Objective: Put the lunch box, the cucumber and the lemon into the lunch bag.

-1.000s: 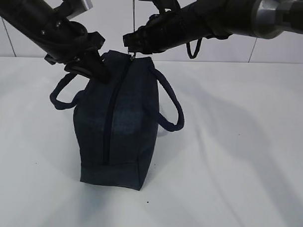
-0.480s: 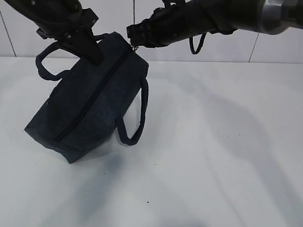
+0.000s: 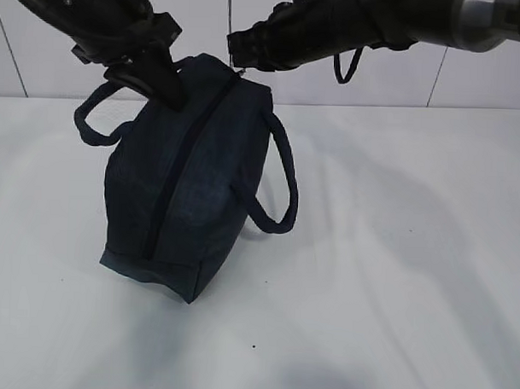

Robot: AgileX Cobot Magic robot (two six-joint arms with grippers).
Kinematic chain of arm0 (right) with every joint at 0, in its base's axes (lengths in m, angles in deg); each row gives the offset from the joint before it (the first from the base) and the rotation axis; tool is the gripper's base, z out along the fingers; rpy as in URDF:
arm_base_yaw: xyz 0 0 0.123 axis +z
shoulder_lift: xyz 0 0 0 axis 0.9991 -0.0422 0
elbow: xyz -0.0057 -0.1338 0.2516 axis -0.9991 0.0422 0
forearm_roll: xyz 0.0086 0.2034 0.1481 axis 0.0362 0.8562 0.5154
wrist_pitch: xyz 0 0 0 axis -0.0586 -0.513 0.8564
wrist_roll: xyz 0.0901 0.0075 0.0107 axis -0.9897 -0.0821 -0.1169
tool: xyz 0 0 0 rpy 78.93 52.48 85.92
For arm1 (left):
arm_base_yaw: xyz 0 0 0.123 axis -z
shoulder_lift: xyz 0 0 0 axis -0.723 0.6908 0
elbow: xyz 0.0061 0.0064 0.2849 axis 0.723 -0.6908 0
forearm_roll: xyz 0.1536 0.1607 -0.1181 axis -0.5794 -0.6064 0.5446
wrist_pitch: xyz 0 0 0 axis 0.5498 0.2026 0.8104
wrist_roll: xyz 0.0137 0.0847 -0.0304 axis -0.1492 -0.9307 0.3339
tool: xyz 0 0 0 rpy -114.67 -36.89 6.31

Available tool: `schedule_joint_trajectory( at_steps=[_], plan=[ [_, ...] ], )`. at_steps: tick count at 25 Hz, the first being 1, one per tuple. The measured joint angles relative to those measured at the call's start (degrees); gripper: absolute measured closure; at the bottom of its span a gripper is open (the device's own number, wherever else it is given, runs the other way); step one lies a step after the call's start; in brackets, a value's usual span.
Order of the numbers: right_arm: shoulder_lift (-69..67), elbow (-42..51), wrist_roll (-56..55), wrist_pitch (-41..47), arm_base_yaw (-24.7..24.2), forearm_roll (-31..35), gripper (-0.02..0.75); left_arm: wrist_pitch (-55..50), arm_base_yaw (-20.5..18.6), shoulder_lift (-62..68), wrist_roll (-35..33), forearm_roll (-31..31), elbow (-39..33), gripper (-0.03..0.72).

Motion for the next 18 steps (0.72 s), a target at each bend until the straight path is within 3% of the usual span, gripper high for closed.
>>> schedule_joint_trajectory(
  at_steps=[18],
  plan=[
    [0.00,-0.11,0.63,0.49,-1.80,0.89,0.738,-0.67,5.08,-6.73,1.85,-0.74,0.00,0.696]
  ],
)
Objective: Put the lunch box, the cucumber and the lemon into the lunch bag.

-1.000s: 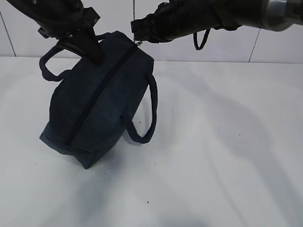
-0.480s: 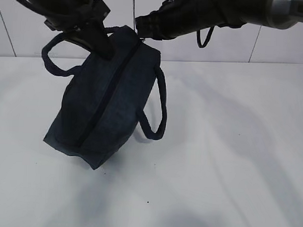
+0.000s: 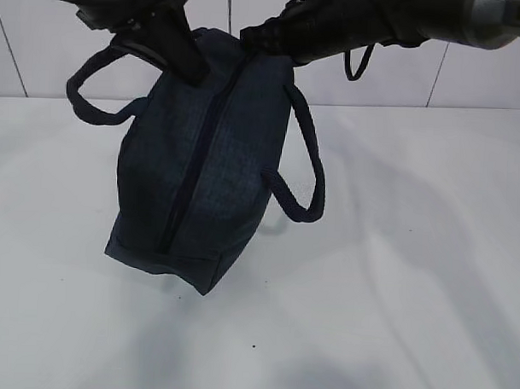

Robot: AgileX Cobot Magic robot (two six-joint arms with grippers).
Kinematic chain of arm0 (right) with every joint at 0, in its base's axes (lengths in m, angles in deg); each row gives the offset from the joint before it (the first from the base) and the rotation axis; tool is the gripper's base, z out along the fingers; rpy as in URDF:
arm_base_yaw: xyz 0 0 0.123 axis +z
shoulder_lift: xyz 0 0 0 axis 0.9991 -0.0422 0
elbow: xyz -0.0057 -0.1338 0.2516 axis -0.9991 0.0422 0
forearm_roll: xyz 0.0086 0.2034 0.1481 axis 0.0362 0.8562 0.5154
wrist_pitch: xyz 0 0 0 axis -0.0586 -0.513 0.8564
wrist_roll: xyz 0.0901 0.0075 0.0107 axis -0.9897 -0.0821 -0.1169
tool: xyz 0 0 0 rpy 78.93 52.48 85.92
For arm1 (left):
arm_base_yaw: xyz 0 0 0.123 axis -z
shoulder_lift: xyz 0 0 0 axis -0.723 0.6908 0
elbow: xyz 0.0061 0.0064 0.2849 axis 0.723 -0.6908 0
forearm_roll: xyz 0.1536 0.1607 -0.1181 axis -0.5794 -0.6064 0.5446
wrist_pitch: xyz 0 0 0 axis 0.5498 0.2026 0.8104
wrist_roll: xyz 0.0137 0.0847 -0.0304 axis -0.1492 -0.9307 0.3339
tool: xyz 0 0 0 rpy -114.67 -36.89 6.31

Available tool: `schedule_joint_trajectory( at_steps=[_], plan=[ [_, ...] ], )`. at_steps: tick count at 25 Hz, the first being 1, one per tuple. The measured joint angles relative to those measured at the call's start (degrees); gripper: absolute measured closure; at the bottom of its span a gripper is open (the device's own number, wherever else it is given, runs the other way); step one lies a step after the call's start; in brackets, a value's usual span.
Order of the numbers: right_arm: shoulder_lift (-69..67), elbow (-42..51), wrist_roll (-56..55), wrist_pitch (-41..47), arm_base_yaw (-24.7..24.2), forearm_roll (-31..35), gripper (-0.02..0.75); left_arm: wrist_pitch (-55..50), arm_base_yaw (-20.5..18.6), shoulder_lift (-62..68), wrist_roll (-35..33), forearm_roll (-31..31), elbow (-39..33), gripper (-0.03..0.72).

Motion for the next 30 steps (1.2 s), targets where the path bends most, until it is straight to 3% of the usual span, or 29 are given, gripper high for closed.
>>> schedule_joint_trajectory(
  at_steps=[30],
  plan=[
    [0.10,-0.25,0.00,1.72,0.11,1.72,0.738,0.56,1.49,-2.76,0.63,1.66,0.00,0.696]
  ],
)
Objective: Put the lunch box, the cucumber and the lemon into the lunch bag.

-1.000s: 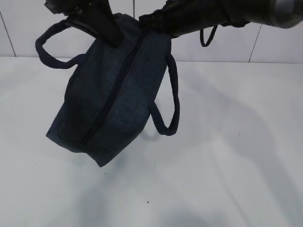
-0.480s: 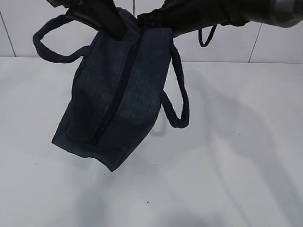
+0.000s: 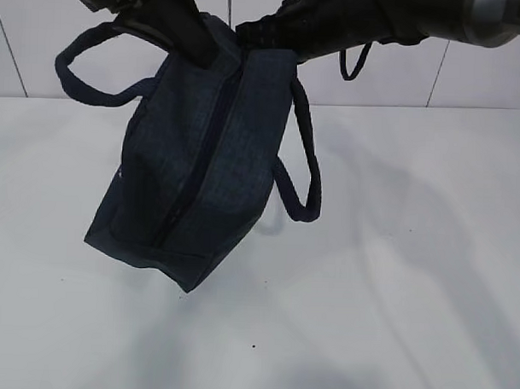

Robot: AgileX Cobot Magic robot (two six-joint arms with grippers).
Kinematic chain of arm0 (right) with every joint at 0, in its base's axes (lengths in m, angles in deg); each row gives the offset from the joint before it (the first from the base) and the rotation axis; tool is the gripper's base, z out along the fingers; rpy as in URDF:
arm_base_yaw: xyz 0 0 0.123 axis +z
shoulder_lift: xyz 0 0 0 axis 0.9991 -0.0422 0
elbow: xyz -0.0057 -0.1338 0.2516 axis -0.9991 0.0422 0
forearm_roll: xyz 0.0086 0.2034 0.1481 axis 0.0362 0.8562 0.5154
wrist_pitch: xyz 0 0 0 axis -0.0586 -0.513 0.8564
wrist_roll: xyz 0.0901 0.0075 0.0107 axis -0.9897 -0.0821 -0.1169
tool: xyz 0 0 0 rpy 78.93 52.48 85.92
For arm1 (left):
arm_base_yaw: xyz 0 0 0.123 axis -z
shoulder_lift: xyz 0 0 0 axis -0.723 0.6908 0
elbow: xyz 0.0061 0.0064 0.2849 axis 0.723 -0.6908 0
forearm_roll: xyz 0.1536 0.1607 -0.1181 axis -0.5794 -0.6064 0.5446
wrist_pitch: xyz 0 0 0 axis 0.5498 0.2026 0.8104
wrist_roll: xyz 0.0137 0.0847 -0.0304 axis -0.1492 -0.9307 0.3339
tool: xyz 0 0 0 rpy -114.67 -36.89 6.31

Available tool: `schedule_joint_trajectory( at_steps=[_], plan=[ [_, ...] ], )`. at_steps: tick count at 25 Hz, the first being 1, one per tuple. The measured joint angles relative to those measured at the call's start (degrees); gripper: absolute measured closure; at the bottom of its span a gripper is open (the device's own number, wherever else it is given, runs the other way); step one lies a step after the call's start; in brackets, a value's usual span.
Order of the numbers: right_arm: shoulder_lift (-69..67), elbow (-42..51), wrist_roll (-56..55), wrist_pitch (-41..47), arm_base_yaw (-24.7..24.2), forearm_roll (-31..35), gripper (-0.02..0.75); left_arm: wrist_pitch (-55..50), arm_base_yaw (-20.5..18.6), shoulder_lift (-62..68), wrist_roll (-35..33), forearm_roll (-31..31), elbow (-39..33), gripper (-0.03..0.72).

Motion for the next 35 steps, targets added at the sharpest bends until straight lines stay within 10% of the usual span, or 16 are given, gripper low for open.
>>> schedule_joint_trajectory(
  at_steps=[10,20,35],
  plan=[
    [0.00,0.00,1.67,-0.33,-0.10,0.59,0.717,-0.74,0.08,0.89,0.00,-0.27,0.00,0.696],
    [-0.10,-3.06,6.52,0.50,-1.02,4.42,0.388,-3.14,0.66,1.81,0.00,0.54,0.00,0.697],
    [10.54,-5.95,0.82,12.85,-13.05,4.42,0.358,10.84,-0.92,9.55,0.00,8.44,0.00,0.697]
  ],
)
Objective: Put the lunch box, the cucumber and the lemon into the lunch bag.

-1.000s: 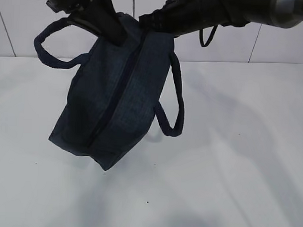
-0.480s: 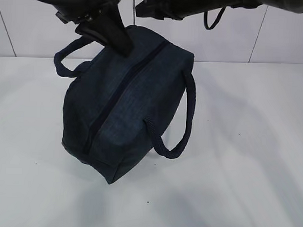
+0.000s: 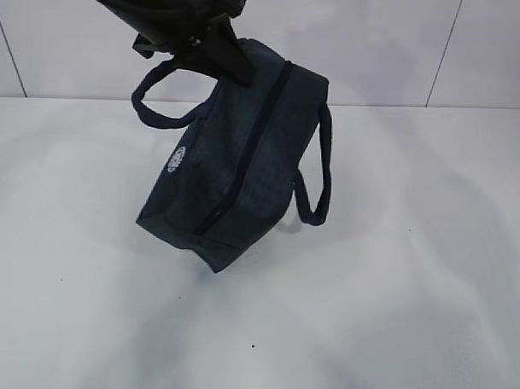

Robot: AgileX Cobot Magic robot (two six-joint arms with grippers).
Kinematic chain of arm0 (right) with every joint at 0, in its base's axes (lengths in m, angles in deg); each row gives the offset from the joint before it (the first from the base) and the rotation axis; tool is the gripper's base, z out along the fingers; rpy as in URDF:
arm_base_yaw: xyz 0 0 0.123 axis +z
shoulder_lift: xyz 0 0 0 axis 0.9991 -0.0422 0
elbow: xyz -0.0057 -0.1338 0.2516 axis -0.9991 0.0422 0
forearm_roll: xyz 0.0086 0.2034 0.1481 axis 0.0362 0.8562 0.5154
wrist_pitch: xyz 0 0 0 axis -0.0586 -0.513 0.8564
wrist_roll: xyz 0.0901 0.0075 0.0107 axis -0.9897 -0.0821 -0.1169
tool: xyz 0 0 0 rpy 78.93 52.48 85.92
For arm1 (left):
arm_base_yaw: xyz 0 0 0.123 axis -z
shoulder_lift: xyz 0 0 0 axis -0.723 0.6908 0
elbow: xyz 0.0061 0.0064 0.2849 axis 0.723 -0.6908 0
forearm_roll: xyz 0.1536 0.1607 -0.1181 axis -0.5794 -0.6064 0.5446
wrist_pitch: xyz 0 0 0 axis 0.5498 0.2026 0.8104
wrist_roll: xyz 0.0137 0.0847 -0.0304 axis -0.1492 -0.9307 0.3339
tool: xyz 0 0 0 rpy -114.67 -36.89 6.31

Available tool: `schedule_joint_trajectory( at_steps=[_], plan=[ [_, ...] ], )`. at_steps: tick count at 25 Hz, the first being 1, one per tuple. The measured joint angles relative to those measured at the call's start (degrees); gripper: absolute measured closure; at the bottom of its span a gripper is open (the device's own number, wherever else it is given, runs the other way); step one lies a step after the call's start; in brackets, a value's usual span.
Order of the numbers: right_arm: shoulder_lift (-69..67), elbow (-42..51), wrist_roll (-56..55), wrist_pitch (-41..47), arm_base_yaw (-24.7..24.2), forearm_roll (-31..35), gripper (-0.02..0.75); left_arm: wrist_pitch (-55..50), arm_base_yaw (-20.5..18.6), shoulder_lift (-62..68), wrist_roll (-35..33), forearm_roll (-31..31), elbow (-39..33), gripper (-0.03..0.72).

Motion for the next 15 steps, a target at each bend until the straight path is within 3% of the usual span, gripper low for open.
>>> schedule_joint_trajectory(
  at_steps=[9,15],
  plan=[
    [0.79,0.00,-0.41,4.24,-1.64,-0.20,0.358,12.87,-0.62,5.99,1.84,7.59,0.00,0.697],
    [0.79,0.00,-0.41,4.92,-1.64,-0.20,0.358,15.22,-3.79,12.14,2.89,11.30,0.14,0.697]
  ],
)
